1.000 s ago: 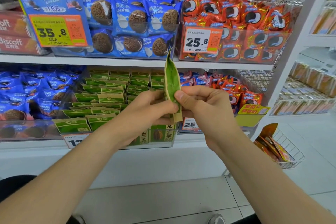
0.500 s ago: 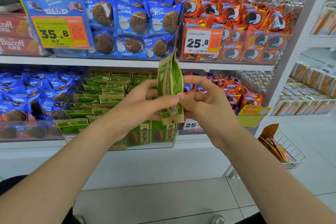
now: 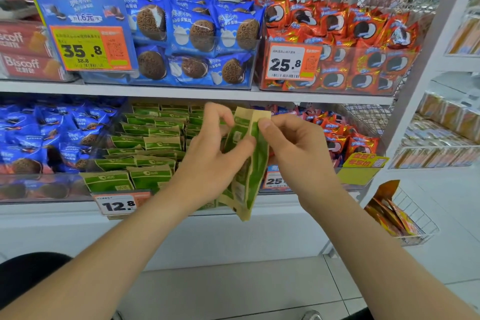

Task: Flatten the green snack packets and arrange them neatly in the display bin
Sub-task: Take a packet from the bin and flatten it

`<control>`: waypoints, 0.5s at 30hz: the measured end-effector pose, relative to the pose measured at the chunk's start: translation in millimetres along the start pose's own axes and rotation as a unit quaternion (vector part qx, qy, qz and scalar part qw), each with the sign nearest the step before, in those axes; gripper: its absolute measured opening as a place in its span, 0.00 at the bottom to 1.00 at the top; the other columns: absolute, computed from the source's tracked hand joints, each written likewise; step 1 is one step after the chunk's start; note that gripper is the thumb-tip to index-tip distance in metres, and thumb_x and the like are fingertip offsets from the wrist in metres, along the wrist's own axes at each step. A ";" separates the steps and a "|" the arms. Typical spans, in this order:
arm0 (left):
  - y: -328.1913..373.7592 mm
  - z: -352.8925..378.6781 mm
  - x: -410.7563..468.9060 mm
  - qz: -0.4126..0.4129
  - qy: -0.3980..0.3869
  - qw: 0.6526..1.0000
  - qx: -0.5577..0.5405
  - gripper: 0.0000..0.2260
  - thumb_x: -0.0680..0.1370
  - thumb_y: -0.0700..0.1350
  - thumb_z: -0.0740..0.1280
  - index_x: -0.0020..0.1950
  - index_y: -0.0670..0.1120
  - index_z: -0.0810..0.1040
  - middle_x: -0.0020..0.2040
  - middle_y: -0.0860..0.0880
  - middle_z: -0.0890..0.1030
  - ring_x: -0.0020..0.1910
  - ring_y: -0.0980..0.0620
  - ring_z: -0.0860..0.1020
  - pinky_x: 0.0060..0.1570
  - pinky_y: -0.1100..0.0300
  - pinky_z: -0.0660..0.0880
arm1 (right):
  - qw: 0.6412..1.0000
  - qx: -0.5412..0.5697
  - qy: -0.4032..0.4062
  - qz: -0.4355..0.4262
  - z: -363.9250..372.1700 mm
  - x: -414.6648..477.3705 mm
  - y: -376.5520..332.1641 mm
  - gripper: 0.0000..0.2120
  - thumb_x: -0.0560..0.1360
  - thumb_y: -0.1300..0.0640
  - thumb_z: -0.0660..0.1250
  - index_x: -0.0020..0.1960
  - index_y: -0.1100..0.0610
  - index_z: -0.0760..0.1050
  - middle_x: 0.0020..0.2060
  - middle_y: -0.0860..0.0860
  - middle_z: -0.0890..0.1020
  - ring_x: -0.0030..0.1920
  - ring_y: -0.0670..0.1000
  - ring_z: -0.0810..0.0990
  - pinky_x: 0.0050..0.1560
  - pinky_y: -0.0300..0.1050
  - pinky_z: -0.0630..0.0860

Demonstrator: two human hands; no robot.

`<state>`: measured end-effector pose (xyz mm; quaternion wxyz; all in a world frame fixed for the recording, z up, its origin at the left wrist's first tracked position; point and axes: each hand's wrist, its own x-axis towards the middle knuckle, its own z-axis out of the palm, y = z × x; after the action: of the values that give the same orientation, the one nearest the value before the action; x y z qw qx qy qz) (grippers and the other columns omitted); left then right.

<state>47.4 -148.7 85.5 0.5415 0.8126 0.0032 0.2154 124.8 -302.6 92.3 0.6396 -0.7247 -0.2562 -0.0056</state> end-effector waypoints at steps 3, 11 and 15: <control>-0.8 -2.5 2.3 0.008 -0.021 0.999 0.042 0.08 0.86 0.50 0.63 0.51 0.47 0.74 0.43 0.41 0.81 0.43 0.39 0.80 0.47 0.37 0.79 | 0.989 0.109 -0.036 0.092 -0.3 -1.7 -3.9 0.12 0.85 0.60 0.66 0.53 0.66 0.84 0.42 0.61 0.88 0.41 0.56 0.88 0.42 0.49 0.85; -4.4 -2.5 1.0 0.021 -0.040 0.992 0.114 0.11 0.80 0.58 0.70 0.51 0.53 0.74 0.58 0.50 0.81 0.52 0.55 0.79 0.53 0.54 0.79 | 0.989 0.095 0.028 0.110 0.5 -1.9 -5.8 0.12 0.84 0.61 0.65 0.48 0.70 0.80 0.41 0.63 0.87 0.41 0.60 0.89 0.37 0.52 0.86; -5.9 1.6 -7.4 0.123 -0.002 0.936 0.329 0.22 0.72 0.65 0.74 0.61 0.59 0.73 0.67 0.62 0.71 0.57 0.57 0.78 0.47 0.55 0.80 | 0.988 0.049 0.098 0.106 -4.1 0.7 -5.2 0.15 0.83 0.59 0.64 0.48 0.73 0.73 0.42 0.68 0.85 0.40 0.60 0.89 0.35 0.56 0.86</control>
<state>42.6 -149.4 77.2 0.2133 0.9399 -0.0274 0.2653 124.7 -305.9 98.0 0.6933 -0.7115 -0.1141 0.0040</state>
